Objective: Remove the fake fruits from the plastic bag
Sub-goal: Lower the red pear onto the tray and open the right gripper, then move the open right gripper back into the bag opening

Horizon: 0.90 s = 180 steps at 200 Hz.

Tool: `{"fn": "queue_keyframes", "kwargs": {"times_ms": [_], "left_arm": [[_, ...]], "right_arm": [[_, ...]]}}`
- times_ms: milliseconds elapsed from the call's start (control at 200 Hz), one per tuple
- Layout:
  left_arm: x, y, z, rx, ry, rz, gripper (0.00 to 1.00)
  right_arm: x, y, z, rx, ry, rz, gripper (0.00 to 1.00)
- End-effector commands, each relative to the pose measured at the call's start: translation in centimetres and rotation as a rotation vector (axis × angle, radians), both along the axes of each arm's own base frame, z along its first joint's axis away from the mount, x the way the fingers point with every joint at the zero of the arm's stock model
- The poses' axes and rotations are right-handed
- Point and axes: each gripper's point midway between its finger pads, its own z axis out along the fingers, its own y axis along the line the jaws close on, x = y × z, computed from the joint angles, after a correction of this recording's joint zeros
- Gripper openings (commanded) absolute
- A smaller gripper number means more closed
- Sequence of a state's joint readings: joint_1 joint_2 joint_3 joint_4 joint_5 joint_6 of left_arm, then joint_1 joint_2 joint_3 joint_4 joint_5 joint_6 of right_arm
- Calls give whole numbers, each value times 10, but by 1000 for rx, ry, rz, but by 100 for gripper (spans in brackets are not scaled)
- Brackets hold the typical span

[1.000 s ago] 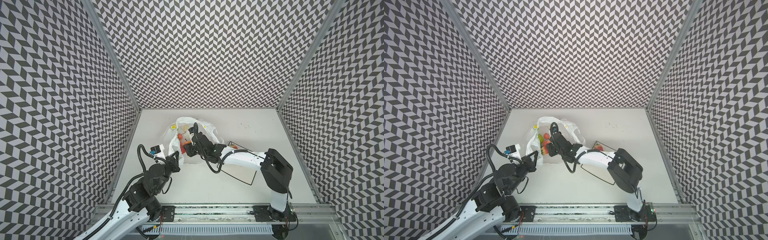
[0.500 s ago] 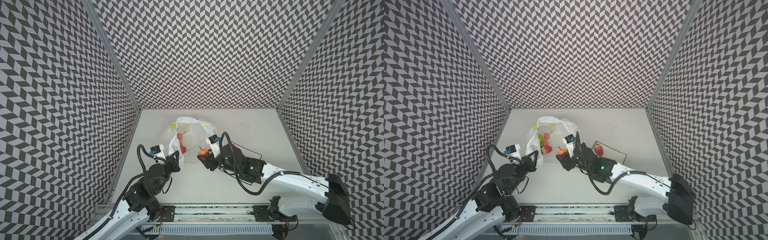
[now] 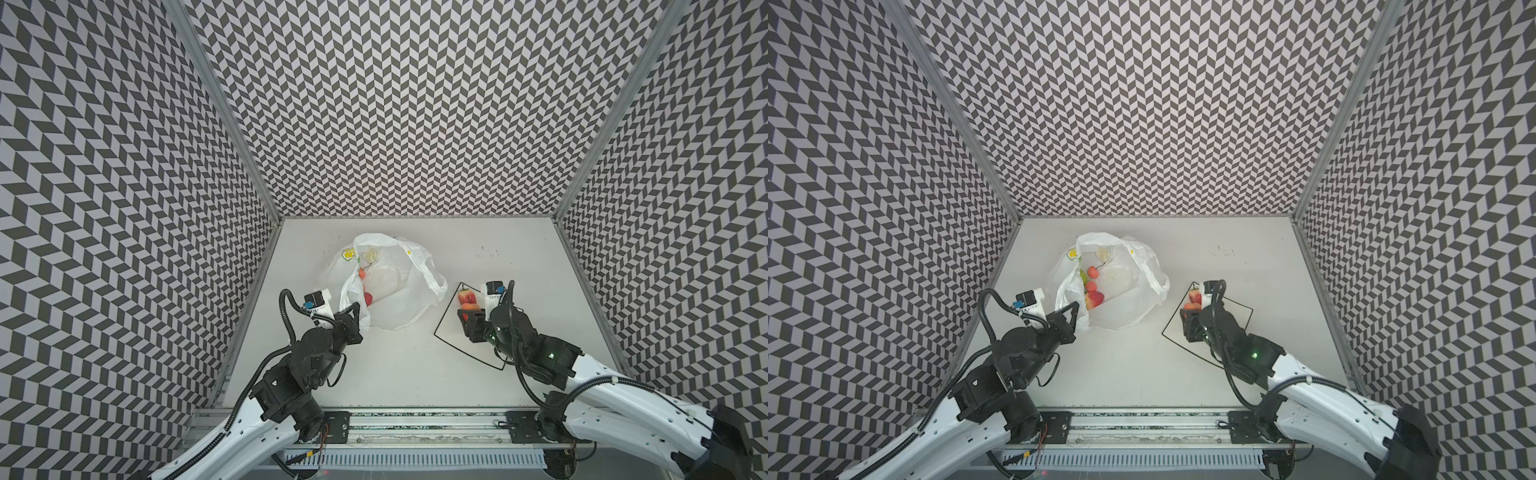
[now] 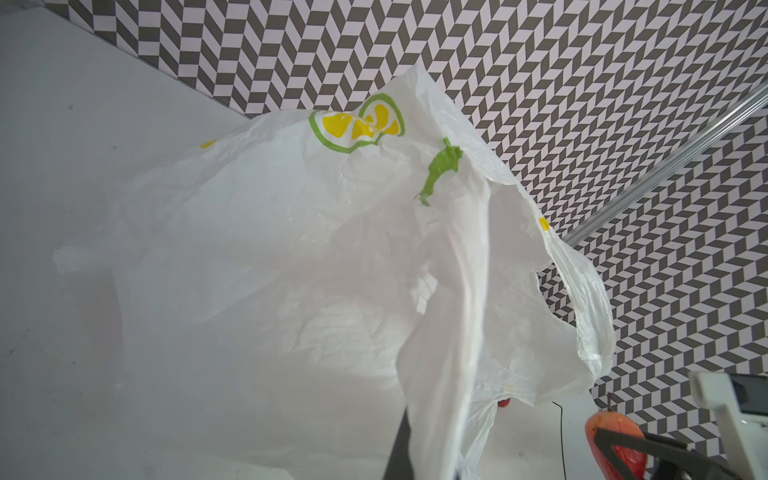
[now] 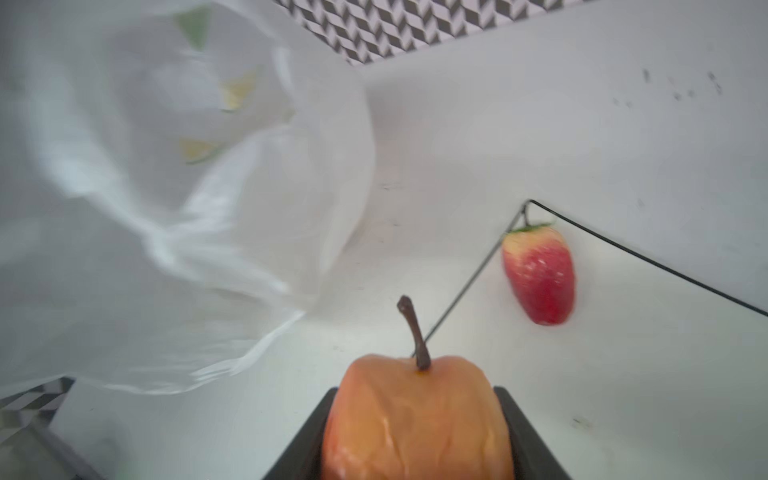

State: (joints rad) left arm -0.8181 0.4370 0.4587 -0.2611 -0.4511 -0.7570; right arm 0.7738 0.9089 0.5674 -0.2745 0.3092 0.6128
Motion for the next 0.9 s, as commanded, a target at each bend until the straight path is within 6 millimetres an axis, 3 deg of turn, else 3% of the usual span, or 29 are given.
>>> {"fn": "queue_keyframes", "kwargs": {"times_ms": [0,200,431,656,896], "left_arm": [[1,1,6,-28,-18,11,0],[-1,0,3,-15,-8,-5,0],[-3,3,8,-19,-13,3,0],[-4,6,9,-11,-12,12,0],[-4,8,10,-9,-13,18,0]], "right_arm": [[21,-20,-16,12,11,-97,51],[68,-49,-40,-112,-19,-252,53],[104,-64,-72,-123,23,-339,55],[118,-65,-98,-111,105,-337,61],[115,-70,-93,-102,105,-338,71]]}}
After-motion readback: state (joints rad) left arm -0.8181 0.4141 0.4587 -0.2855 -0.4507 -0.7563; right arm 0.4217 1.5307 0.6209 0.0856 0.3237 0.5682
